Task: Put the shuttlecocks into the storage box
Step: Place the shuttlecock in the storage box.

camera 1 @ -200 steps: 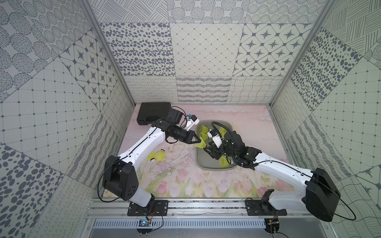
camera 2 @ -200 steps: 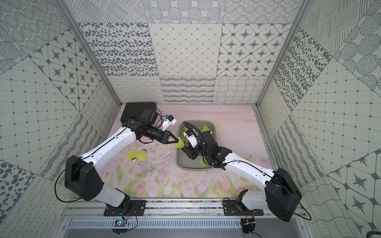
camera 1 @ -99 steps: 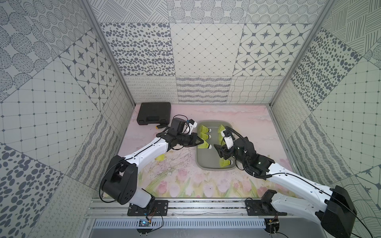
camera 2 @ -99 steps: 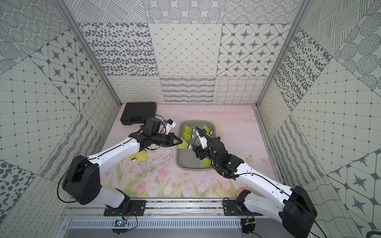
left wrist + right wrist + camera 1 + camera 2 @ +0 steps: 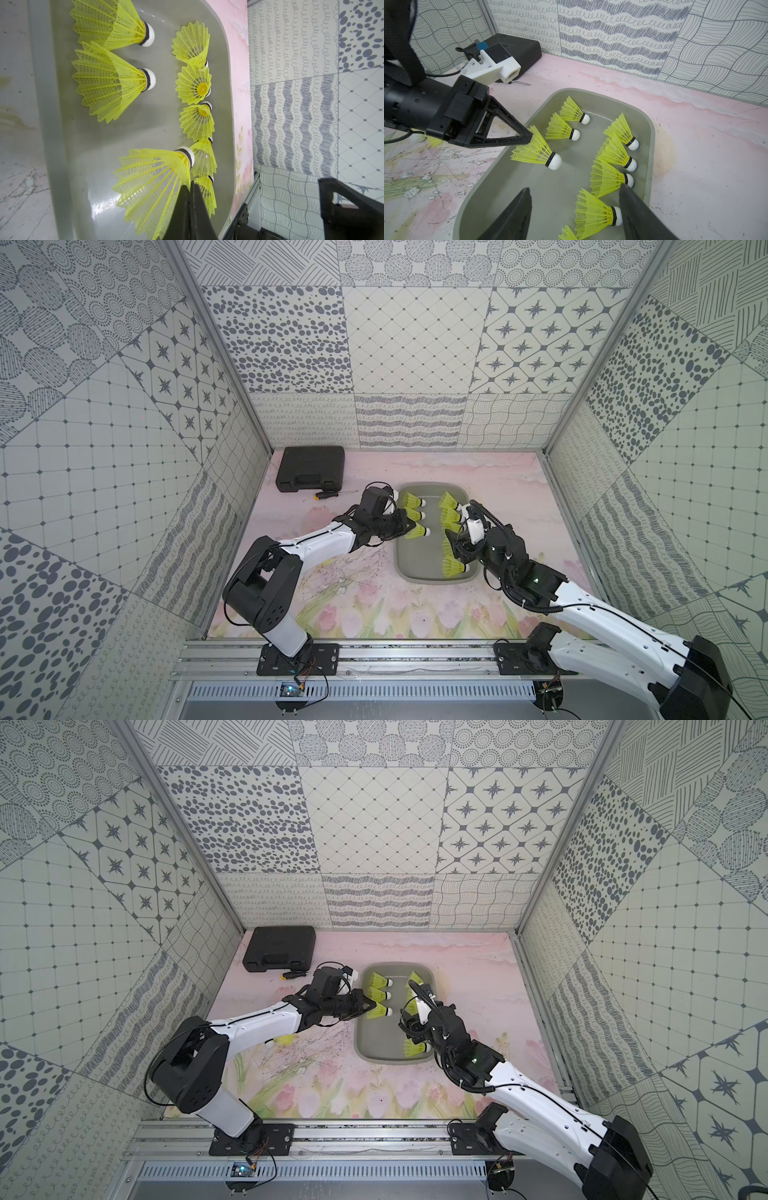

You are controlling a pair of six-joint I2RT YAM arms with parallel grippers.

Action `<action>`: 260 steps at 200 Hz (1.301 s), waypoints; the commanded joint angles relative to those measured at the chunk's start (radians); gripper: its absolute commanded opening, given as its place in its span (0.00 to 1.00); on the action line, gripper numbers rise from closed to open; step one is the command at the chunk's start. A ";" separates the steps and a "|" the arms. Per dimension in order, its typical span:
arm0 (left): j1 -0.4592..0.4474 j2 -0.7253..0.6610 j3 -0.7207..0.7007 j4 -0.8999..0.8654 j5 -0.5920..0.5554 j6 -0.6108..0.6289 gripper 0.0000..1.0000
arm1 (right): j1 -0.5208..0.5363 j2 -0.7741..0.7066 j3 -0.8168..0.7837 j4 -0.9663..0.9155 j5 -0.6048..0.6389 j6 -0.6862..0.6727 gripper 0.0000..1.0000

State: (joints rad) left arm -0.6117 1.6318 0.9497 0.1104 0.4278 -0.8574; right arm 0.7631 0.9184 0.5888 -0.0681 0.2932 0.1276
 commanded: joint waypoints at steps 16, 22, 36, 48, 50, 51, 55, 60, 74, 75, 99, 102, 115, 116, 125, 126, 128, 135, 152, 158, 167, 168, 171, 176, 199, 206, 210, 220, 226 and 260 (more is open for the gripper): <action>-0.017 0.057 0.004 0.135 -0.128 -0.080 0.00 | -0.005 -0.029 -0.012 0.012 0.021 0.017 0.70; -0.017 0.060 0.004 0.137 -0.132 -0.081 0.00 | -0.004 -0.030 -0.013 0.010 0.022 0.017 0.70; -0.017 0.069 0.005 0.138 -0.139 -0.078 0.00 | -0.006 -0.032 -0.014 0.010 0.021 0.018 0.70; -0.017 0.076 0.010 0.132 -0.142 -0.075 0.00 | -0.007 -0.032 -0.014 0.008 0.020 0.018 0.70; -0.017 0.078 0.010 0.132 -0.142 -0.075 0.00 | -0.007 -0.033 -0.014 0.008 0.020 0.017 0.70; -0.017 0.079 0.010 0.132 -0.141 -0.074 0.00 | -0.007 -0.033 -0.014 0.008 0.020 0.017 0.70; -0.017 0.082 0.012 0.132 -0.141 -0.074 0.00 | -0.007 -0.032 -0.014 0.007 0.021 0.017 0.70; -0.017 0.086 0.015 0.133 -0.139 -0.076 0.00 | -0.007 -0.033 -0.015 0.006 0.020 0.017 0.70; -0.016 0.095 0.017 0.134 -0.139 -0.080 0.00 | -0.008 -0.034 -0.017 0.009 0.022 0.017 0.71; -0.017 0.096 0.017 0.135 -0.138 -0.080 0.00 | -0.009 -0.033 -0.017 0.009 0.021 0.018 0.71; -0.020 0.102 0.016 0.131 -0.142 -0.086 0.00 | -0.012 -0.032 -0.018 0.008 0.021 0.015 0.71; -0.022 0.101 0.016 0.131 -0.142 -0.086 0.00 | -0.013 -0.031 -0.018 0.008 0.021 0.015 0.70; -0.022 0.105 0.018 0.129 -0.138 -0.086 0.00 | -0.015 -0.032 -0.020 0.008 0.020 0.016 0.71; -0.022 0.105 0.019 0.128 -0.137 -0.086 0.00 | -0.015 -0.032 -0.020 0.008 0.020 0.016 0.71; -0.021 0.107 0.019 0.126 -0.139 -0.084 0.00 | -0.016 -0.032 -0.021 0.010 0.018 0.018 0.71; -0.021 0.107 0.019 0.126 -0.139 -0.084 0.00 | -0.016 -0.032 -0.021 0.009 0.019 0.017 0.71; -0.022 0.109 0.018 0.125 -0.139 -0.084 0.00 | -0.016 -0.032 -0.021 0.009 0.019 0.017 0.71; -0.022 0.112 0.019 0.124 -0.139 -0.085 0.00 | -0.016 -0.032 -0.022 0.010 0.017 0.017 0.71; -0.023 0.120 0.024 0.123 -0.135 -0.080 0.00 | -0.018 -0.034 -0.024 0.009 0.016 0.019 0.71; -0.020 0.123 0.027 0.120 -0.133 -0.079 0.00 | -0.018 -0.033 -0.024 0.010 0.015 0.018 0.71; -0.022 0.127 0.031 0.118 -0.129 -0.076 0.00 | -0.018 -0.035 -0.025 0.008 0.015 0.019 0.71; -0.022 0.127 0.032 0.118 -0.129 -0.076 0.00 | -0.018 -0.035 -0.025 0.008 0.015 0.019 0.71; -0.022 0.129 0.033 0.117 -0.127 -0.075 0.00 | -0.019 -0.036 -0.025 0.008 0.016 0.019 0.71; -0.022 0.131 0.036 0.116 -0.124 -0.075 0.00 | -0.019 -0.036 -0.026 0.008 0.014 0.019 0.71; -0.022 0.138 0.045 0.100 -0.125 -0.063 0.00 | -0.019 -0.036 -0.029 0.008 0.013 0.023 0.71; -0.022 0.138 0.047 0.093 -0.128 -0.057 0.00 | -0.021 -0.036 -0.029 0.008 0.011 0.024 0.71; -0.022 0.138 0.049 0.089 -0.129 -0.055 0.00 | -0.021 -0.036 -0.029 0.008 0.011 0.023 0.71; -0.022 0.138 0.056 0.076 -0.133 -0.047 0.00 | -0.021 -0.038 -0.029 0.006 0.011 0.024 0.71; -0.020 0.139 0.060 0.066 -0.136 -0.042 0.00 | -0.021 -0.038 -0.029 0.005 0.011 0.023 0.71; -0.022 0.151 0.084 0.029 -0.135 -0.026 0.01 | -0.025 -0.040 -0.033 0.004 0.013 0.024 0.71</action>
State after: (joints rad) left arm -0.6262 1.7691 1.0042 0.1650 0.3038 -0.9279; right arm 0.7444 0.9020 0.5728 -0.0799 0.3004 0.1425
